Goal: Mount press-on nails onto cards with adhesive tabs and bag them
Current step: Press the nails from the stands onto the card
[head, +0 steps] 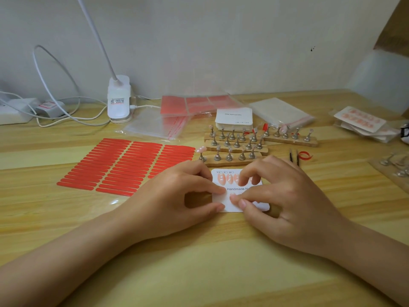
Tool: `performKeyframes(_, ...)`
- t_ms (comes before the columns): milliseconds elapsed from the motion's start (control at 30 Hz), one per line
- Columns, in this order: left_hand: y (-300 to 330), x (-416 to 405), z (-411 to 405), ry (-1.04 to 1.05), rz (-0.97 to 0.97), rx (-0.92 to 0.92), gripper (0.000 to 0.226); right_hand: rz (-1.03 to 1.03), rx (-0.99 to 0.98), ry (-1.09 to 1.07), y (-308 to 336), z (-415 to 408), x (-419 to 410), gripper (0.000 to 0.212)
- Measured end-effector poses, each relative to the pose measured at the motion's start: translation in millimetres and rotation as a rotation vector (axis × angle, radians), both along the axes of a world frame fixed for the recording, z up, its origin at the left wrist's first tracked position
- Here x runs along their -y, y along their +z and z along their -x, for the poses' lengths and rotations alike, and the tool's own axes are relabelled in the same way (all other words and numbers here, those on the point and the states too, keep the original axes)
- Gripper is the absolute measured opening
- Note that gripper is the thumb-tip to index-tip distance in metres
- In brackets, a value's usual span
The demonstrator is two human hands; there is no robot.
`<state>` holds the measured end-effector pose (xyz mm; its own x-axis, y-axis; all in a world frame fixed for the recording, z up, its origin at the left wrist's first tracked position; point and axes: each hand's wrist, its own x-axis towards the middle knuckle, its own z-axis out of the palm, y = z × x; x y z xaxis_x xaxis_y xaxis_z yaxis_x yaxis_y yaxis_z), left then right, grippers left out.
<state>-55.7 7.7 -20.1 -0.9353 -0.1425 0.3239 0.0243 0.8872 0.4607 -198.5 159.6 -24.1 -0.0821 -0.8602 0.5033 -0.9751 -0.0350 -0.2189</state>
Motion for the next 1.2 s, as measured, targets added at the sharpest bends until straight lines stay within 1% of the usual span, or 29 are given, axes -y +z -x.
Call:
performKeyframes(200, 0.6, 0.1, -0.2, 0.001, 0.001, 0.007, 0.029, -0.032, 0.078, -0.004, -1.2, 1.8, 0.1, 0.032)
performKeyframes(400, -0.4, 0.9, 0.3, 0.002, 0.007, 0.001, 0.029, 0.014, 0.1, -0.011, -1.0, 3.0, -1.8, 0.027)
performKeyframes(600, -0.7, 1.3, 0.2, -0.004, 0.008, 0.004, 0.028, -0.002, 0.034, -0.037, -0.8, 1.0, -0.3, 0.03)
performKeyframes(767, 3.3, 1.5, 1.1, -0.011, 0.068, -0.006, 0.026, 0.002, -0.048, -0.031, 0.8, -0.6, 0.3, 0.032)
performKeyframes(867, 11.1, 7.3, 2.9, -0.014, 0.064, -0.105, 0.027, 0.017, -0.085, -0.03, 1.1, -0.9, 1.2, 0.031)
performKeyframes(933, 18.3, 15.4, 3.4, 0.045, 0.056, -0.2, 0.018, 0.022, -0.096, -0.03, 1.1, -0.8, 1.7, 0.032)
performKeyframes(967, 21.4, 20.5, 3.6, 0.091, 0.057, -0.23, 0.016, 0.023, -0.096, -0.028, 0.7, -0.4, 1.8, 0.032)
performKeyframes(1000, 24.1, 25.4, 4.2, 0.15, 0.05, -0.229, 0.02, 0.025, -0.093, -0.026, 0.0, -0.1, 1.8, 0.032)
performKeyframes(1100, 24.6, 37.2, 8.1, 0.312, 0.015, -0.081, 0.031, 0.04, -0.073, -0.021, -1.8, 0.7, 1.4, 0.03)
performKeyframes(1133, 22.6, 39.3, 10.9, 0.334, 0.006, -0.023, 0.033, 0.047, -0.07, -0.019, -2.3, 0.7, 1.1, 0.029)
performKeyframes(1200, 18.6, 39.7, 17.2, 0.345, -0.078, 0.049, 0.029, 0.053, -0.069, -0.012, -2.7, 0.4, 0.3, 0.027)
